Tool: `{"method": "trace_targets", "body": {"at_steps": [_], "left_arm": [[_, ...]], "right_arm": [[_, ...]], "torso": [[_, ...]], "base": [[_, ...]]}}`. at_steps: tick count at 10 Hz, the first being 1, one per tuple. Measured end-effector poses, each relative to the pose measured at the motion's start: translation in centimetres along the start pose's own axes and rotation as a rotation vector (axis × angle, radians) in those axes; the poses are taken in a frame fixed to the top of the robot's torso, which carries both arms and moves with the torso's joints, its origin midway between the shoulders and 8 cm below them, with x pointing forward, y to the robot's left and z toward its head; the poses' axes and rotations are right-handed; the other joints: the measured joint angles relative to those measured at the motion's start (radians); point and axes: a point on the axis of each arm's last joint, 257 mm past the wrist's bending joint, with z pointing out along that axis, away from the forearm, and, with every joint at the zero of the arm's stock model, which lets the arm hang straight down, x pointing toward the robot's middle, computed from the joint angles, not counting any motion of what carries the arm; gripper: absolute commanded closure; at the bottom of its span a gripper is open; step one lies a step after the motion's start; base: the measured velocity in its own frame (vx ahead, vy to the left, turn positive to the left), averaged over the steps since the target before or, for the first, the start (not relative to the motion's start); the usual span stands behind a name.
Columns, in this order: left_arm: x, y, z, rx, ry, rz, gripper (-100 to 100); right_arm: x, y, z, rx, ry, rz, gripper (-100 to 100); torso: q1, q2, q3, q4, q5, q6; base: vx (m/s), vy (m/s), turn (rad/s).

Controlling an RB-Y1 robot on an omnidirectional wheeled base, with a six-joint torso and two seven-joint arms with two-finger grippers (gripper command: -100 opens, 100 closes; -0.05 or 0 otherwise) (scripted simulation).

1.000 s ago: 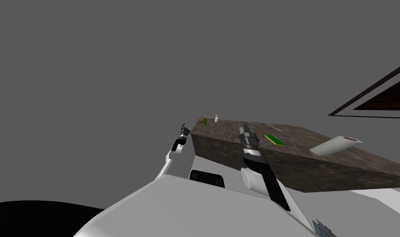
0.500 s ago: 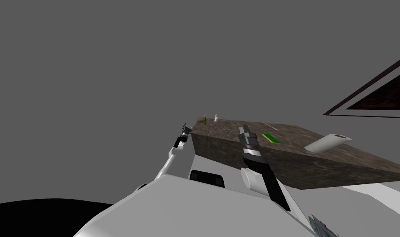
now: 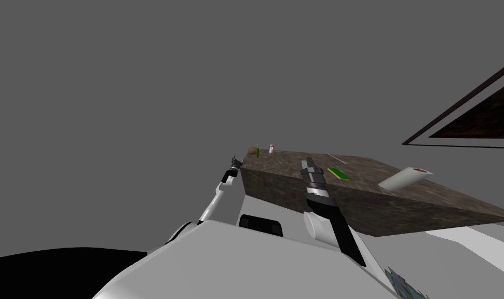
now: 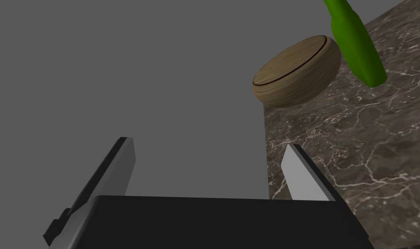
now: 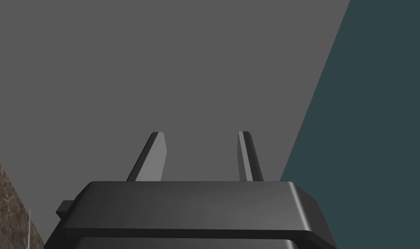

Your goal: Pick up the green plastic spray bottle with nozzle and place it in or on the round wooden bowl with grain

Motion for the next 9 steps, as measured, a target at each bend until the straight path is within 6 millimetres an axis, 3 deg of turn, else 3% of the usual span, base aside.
{"method": "trace_targets", "body": {"at_steps": [9], "left_arm": [[-1.7,2.4,5.1,-0.067,-0.093,-0.200,-100]], "right_arm": [[0.0,0.0,0.0,0.000,0.000,0.000,0]], "torso": [[-0.001,-0.003,-0.001,0.000,0.000,0.000]], "base": [[0.014,-0.032,-0.021]]}}
